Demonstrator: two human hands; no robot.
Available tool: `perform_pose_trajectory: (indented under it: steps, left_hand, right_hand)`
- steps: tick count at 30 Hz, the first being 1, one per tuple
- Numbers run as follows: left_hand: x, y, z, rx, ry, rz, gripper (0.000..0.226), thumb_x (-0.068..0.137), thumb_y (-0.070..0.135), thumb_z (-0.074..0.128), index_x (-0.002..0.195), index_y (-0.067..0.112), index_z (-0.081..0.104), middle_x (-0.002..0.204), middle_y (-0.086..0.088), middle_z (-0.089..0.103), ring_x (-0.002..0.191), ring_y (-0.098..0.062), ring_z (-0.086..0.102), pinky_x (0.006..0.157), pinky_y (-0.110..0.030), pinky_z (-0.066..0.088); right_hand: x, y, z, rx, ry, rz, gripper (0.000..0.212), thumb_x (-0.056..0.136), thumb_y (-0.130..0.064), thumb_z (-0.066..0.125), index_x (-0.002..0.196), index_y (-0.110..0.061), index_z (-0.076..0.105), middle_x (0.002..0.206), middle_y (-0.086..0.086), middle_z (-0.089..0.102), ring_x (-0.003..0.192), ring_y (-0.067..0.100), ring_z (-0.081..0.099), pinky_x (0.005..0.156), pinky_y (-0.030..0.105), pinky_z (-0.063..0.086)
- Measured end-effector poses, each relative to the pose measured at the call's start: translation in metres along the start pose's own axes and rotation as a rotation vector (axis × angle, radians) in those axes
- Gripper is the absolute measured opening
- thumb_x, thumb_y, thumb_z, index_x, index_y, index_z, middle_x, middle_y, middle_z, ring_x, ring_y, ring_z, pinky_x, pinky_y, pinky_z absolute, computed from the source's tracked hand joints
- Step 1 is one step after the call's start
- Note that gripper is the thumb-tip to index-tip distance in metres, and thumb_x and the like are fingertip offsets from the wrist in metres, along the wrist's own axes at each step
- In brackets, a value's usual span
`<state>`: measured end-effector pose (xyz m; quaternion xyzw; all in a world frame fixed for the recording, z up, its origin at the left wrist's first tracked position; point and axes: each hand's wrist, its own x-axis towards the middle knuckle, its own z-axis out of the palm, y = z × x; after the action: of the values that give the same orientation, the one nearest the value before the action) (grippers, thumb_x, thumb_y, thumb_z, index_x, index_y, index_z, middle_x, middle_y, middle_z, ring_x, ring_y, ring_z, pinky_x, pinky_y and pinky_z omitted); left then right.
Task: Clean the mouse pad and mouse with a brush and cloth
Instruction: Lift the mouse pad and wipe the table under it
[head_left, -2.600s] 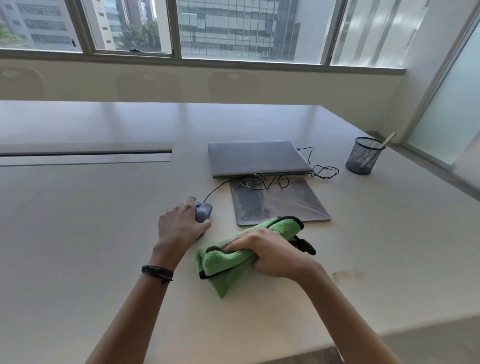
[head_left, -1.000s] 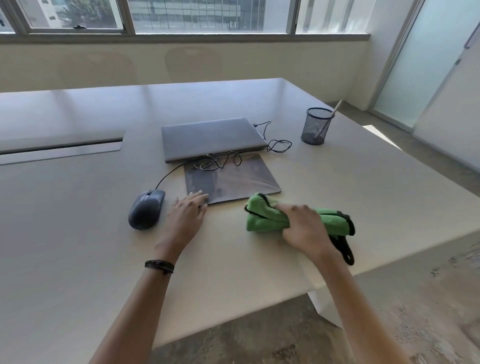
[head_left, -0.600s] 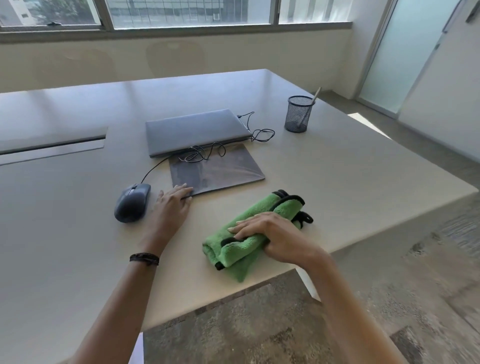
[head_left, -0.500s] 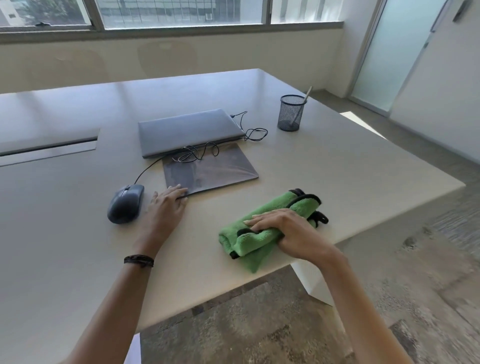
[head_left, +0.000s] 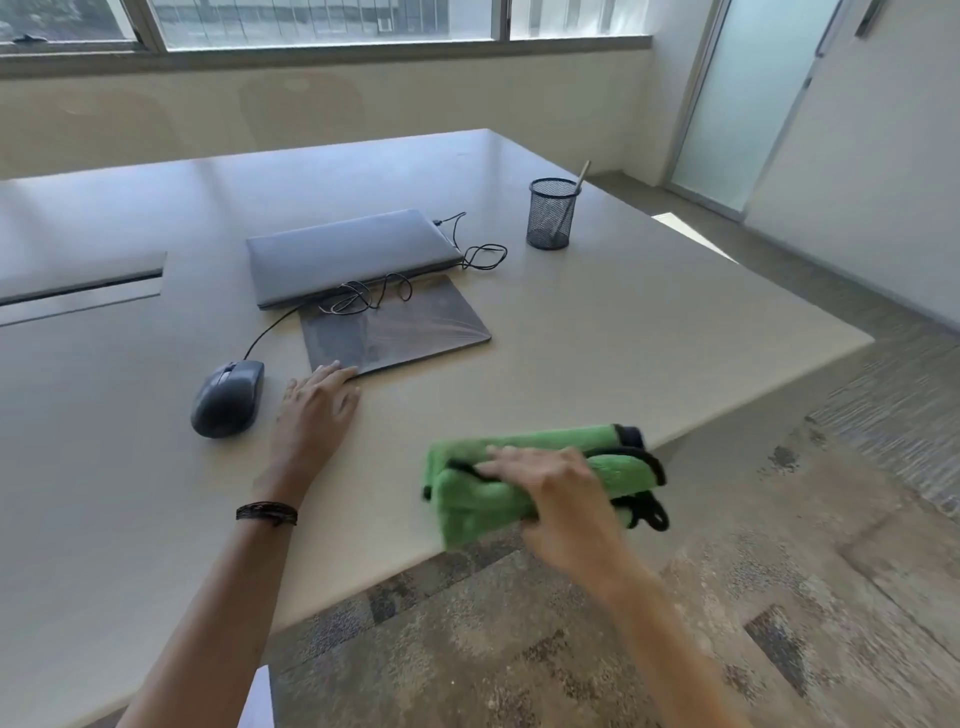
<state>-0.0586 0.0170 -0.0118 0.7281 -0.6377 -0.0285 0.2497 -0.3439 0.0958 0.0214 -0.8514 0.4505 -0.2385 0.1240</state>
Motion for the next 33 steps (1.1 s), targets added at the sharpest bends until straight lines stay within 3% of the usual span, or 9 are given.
perform_pose_trajectory:
  steps: [4, 8, 11, 14, 16, 18, 22, 33]
  left_hand:
    - [0.0, -0.004, -0.001, 0.0, -0.009, 0.004, 0.036, 0.094, 0.022, 0.051, 0.128, 0.012, 0.056, 0.139, -0.013, 0.049, 0.128, -0.031, 0.046, 0.111, -0.047, 0.026]
    - [0.0, -0.002, -0.001, -0.004, 0.002, 0.027, 0.034, 0.093, 0.019, 0.053, 0.125, 0.011, 0.057, 0.136, -0.014, 0.052, 0.125, -0.033, 0.048, 0.109, -0.049, 0.027]
    - [0.001, -0.003, 0.0, -0.005, 0.017, 0.039, 0.033, 0.091, 0.017, 0.055, 0.123, 0.01, 0.059, 0.133, -0.016, 0.055, 0.121, -0.034, 0.052, 0.106, -0.05, 0.029]
    - [0.004, -0.006, 0.0, -0.021, 0.018, 0.035, 0.032, 0.091, 0.016, 0.056, 0.121, 0.008, 0.061, 0.13, -0.017, 0.057, 0.118, -0.035, 0.054, 0.104, -0.05, 0.031]
    - [0.006, -0.008, 0.001, -0.049, 0.021, 0.03, 0.031, 0.09, 0.014, 0.057, 0.119, 0.007, 0.062, 0.128, -0.018, 0.058, 0.118, -0.035, 0.054, 0.104, -0.05, 0.033]
    - [0.008, -0.01, 0.001, -0.065, 0.028, 0.033, 0.03, 0.09, 0.014, 0.058, 0.118, 0.006, 0.063, 0.127, -0.017, 0.059, 0.117, -0.035, 0.055, 0.104, -0.049, 0.034]
    - [0.008, -0.009, 0.0, -0.048, 0.034, 0.017, 0.03, 0.091, 0.016, 0.057, 0.119, 0.01, 0.062, 0.127, -0.013, 0.06, 0.116, -0.034, 0.055, 0.106, -0.05, 0.029]
    - [0.007, 0.02, -0.001, -0.068, 0.135, 0.202, 0.03, 0.09, 0.014, 0.057, 0.12, 0.013, 0.061, 0.128, -0.01, 0.058, 0.119, -0.029, 0.052, 0.099, -0.043, 0.041]
  right_hand:
    - [-0.007, 0.009, -0.01, 0.168, -0.205, -0.143, 0.057, 0.068, 0.003, 0.066, 0.113, -0.032, 0.065, 0.123, -0.019, 0.061, 0.118, -0.01, 0.046, 0.096, 0.013, 0.025]
    - [-0.02, 0.035, -0.036, 0.24, -0.284, -0.099, 0.045, 0.073, 0.002, 0.063, 0.103, -0.031, 0.071, 0.114, -0.024, 0.064, 0.116, -0.013, 0.048, 0.1, 0.022, 0.03]
    - [-0.028, 0.055, -0.057, 0.215, -0.292, -0.024, 0.049, 0.07, 0.011, 0.063, 0.099, -0.028, 0.074, 0.11, -0.021, 0.067, 0.111, -0.012, 0.053, 0.101, 0.024, 0.039]
    - [-0.039, 0.077, -0.073, 0.012, -0.23, 0.129, 0.065, 0.065, 0.017, 0.051, 0.103, -0.031, 0.071, 0.107, -0.017, 0.069, 0.104, -0.005, 0.059, 0.097, 0.026, 0.045]
    - [-0.048, 0.089, -0.082, -0.1, -0.128, 0.279, 0.069, 0.063, 0.016, 0.045, 0.105, -0.034, 0.069, 0.101, -0.013, 0.071, 0.098, 0.009, 0.063, 0.084, 0.029, 0.049]
    - [-0.055, 0.099, -0.088, -0.056, -0.031, 0.378, 0.07, 0.062, 0.016, 0.046, 0.106, -0.034, 0.067, 0.095, -0.011, 0.071, 0.09, 0.013, 0.063, 0.072, 0.029, 0.049]
    - [-0.056, 0.106, -0.099, 0.09, 0.013, 0.427, 0.063, 0.065, 0.015, 0.054, 0.105, -0.031, 0.067, 0.093, -0.013, 0.069, 0.088, 0.007, 0.061, 0.07, 0.015, 0.042]
    - [-0.024, 0.105, -0.13, 0.142, 0.108, 0.42, 0.06, 0.063, 0.011, 0.054, 0.079, -0.047, 0.061, 0.073, -0.02, 0.067, 0.076, -0.01, 0.059, 0.054, 0.006, 0.04]
